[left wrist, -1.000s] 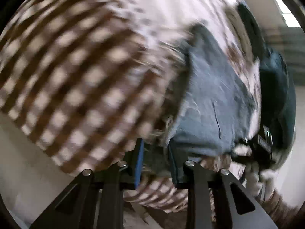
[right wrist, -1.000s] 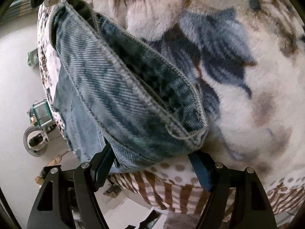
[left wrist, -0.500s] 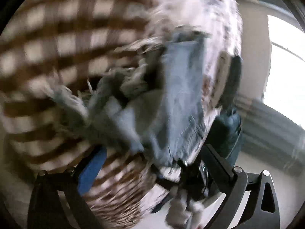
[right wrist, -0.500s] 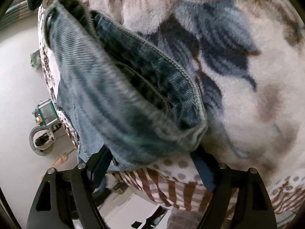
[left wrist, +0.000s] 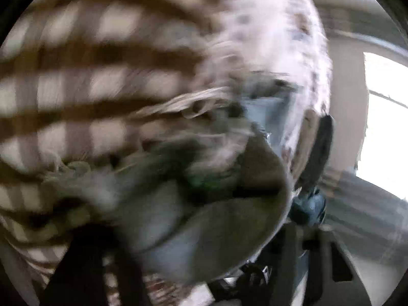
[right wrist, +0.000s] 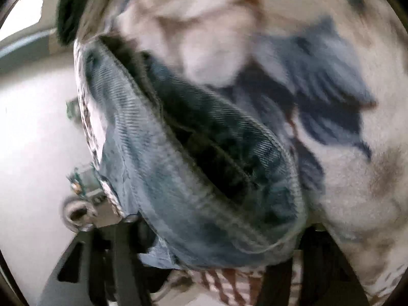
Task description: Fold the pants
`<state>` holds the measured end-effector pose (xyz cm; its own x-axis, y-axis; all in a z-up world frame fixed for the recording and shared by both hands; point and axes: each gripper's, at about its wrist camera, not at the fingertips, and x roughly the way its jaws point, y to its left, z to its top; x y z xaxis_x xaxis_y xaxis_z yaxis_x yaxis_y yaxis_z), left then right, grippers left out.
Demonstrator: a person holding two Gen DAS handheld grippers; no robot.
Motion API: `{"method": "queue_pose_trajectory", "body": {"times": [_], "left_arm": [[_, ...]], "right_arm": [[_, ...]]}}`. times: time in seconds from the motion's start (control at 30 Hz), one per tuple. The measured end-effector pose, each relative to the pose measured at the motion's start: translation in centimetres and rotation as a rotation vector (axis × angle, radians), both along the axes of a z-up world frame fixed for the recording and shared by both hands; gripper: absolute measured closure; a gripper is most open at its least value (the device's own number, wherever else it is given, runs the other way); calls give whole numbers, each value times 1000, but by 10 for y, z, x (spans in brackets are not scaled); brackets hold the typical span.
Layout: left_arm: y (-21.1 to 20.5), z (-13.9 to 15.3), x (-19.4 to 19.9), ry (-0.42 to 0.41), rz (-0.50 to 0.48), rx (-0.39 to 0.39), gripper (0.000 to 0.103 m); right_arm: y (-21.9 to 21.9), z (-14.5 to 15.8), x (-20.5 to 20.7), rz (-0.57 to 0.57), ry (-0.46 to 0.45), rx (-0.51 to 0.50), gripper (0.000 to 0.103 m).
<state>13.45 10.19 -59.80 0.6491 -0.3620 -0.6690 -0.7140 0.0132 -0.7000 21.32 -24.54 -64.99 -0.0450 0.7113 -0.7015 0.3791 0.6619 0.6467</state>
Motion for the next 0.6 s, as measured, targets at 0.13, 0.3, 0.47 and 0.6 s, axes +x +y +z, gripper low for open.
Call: {"method": "queue_pose_trajectory", "body": {"times": [0.13,0.3,0.47,0.6], "left_arm": [[6,-2,22,-61,-71,-7,55],[15,-42,37,-29,-37,-128,31],[11,-17,40,-108,-73,-35,65],[13,6,41,-133,-83,-25,70]], "right_arm": [[-1,11,0,20,-41,30,57],[-10,-19,0,-62,74,92,44],[-7,-16,-2,-108,46,74,54],[-7,1,-4,-112,13,52,64]]}}
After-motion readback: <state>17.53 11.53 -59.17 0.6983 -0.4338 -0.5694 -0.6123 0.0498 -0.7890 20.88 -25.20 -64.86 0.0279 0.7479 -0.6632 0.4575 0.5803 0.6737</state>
